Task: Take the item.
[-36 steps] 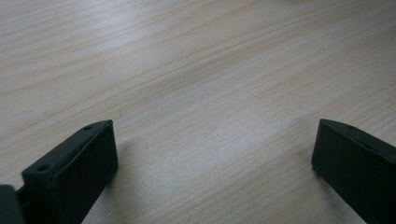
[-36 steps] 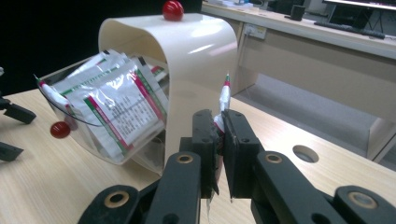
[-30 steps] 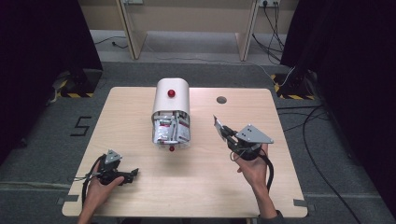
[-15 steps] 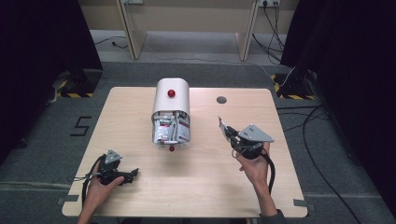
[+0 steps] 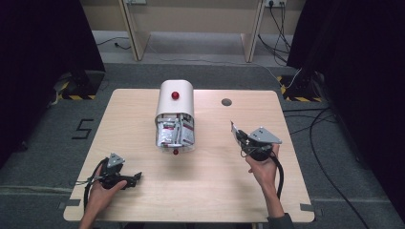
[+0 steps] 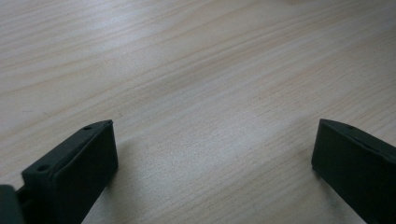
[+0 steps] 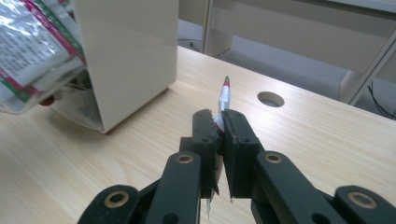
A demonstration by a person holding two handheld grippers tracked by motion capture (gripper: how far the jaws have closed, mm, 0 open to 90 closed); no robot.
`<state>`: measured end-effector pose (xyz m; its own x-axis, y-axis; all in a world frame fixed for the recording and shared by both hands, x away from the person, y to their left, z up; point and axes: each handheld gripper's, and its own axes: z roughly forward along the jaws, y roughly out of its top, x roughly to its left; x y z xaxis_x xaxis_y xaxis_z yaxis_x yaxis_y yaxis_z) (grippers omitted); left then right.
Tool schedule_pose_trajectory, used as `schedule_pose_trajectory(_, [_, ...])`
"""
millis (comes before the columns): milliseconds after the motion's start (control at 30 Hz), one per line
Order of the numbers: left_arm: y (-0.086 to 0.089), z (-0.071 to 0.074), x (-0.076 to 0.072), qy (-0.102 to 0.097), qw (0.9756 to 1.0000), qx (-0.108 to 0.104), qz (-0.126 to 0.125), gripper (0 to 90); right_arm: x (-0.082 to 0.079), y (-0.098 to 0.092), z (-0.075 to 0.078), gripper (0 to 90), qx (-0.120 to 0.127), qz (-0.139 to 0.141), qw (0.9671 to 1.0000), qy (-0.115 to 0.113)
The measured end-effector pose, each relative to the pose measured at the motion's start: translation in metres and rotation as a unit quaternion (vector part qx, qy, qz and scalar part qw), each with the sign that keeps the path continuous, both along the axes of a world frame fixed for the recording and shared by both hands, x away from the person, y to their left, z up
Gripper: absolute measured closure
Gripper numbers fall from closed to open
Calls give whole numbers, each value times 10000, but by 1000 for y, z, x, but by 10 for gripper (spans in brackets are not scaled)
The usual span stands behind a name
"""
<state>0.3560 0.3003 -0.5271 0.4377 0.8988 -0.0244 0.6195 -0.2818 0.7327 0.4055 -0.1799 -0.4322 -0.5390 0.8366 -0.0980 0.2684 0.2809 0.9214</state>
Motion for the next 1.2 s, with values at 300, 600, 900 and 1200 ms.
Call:
schedule_pose_trajectory(300, [0, 0, 0, -1, 10000, 0, 0, 0, 9, -6, -16, 842, -173, -194, 9995, 164])
schedule_pose_trajectory(600, [0, 0, 0, 0, 10000, 1, 0, 0, 13, -11, -24, 842, -463, -341, 9982, 171])
schedule_pose_trajectory(900, [0, 0, 0, -1, 10000, 0, 1, 0, 16, -4, -36, 842, -698, -267, 9966, 344])
schedule_pose_trajectory(1200, [0, 0, 0, 0, 10000, 0, 0, 0, 18, 3, -48, 840, -881, -146, 9948, 499])
